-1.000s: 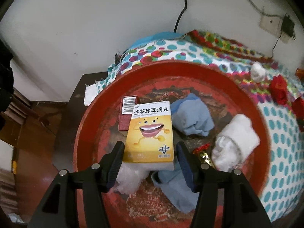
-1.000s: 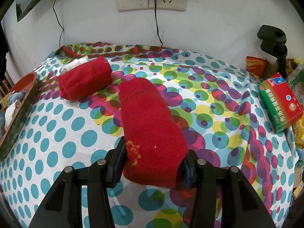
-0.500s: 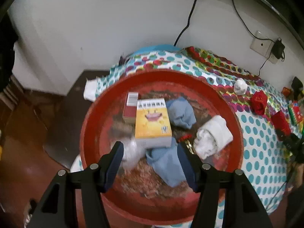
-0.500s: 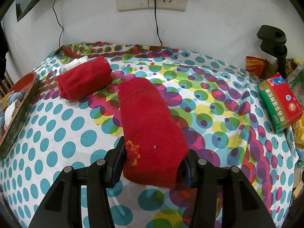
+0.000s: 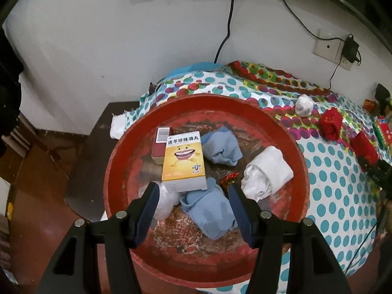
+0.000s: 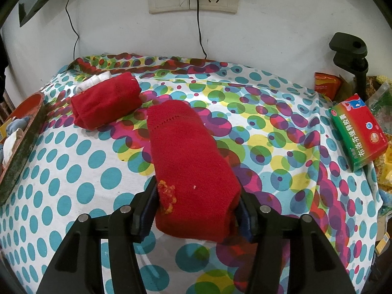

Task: Organize objects
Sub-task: 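Lower the yellow box onto the red tray and open the left tool, then carry the red rolled cloth in the right tool onto the tray and open it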

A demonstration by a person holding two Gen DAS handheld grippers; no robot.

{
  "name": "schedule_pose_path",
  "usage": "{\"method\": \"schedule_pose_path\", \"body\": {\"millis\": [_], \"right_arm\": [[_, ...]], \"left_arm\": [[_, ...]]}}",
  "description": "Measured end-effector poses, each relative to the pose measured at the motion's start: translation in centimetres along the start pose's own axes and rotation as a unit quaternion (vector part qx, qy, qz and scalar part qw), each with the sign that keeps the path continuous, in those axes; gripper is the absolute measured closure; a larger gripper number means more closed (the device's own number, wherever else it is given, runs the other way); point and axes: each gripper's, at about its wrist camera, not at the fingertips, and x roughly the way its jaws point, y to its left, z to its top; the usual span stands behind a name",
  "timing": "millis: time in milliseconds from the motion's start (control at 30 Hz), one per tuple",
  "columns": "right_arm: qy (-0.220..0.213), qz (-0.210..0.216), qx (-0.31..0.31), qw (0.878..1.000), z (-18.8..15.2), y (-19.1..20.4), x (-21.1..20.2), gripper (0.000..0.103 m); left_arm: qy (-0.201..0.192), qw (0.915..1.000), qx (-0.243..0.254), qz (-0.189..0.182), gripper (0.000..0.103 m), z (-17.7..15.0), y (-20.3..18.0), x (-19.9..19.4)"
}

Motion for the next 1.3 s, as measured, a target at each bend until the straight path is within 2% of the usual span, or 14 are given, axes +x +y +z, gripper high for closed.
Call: {"method": "schedule_pose_path", "body": {"millis": [233,333,433,600,933,1300], "right_arm": [[0.0,-0.003,-0.002,1.0,0.0,0.0,0.0,0.049],[0.0,-0.001,0.0,1.0,0.1,0.0,0.0,0.048],[-0.001,-0.001,0.006,1.0,0.1,0.1,-0.2,0.056],[0.0,-0.024,0.022,0.999,0.3,1.2,-0.7,0.068],[-0.002,-0.001,0.028,1.0,0.2,3.4,-4.0,0.07],[-0.001,0.041,-0.007,0.999,-0.1,8.7,-6.3,0.071]], "left_arm": [[0.007,0.9998,0.008,-0.019,0.043,-0.1,-0.2,0.2],[0.016,0.9996,0.017,-0.015,0.043,-0.4,-0.4,0.8],[0.019,0.9995,0.024,-0.01,0.043,-0.5,-0.5,1.1],[0.025,0.9993,0.018,-0.023,0.043,-0.6,-0.4,1.4],[0.033,0.9983,0.014,-0.046,0.043,-0.7,-0.2,1.3],[0.025,0.9984,0.01,-0.049,0.043,-0.7,0.5,0.2]]}}
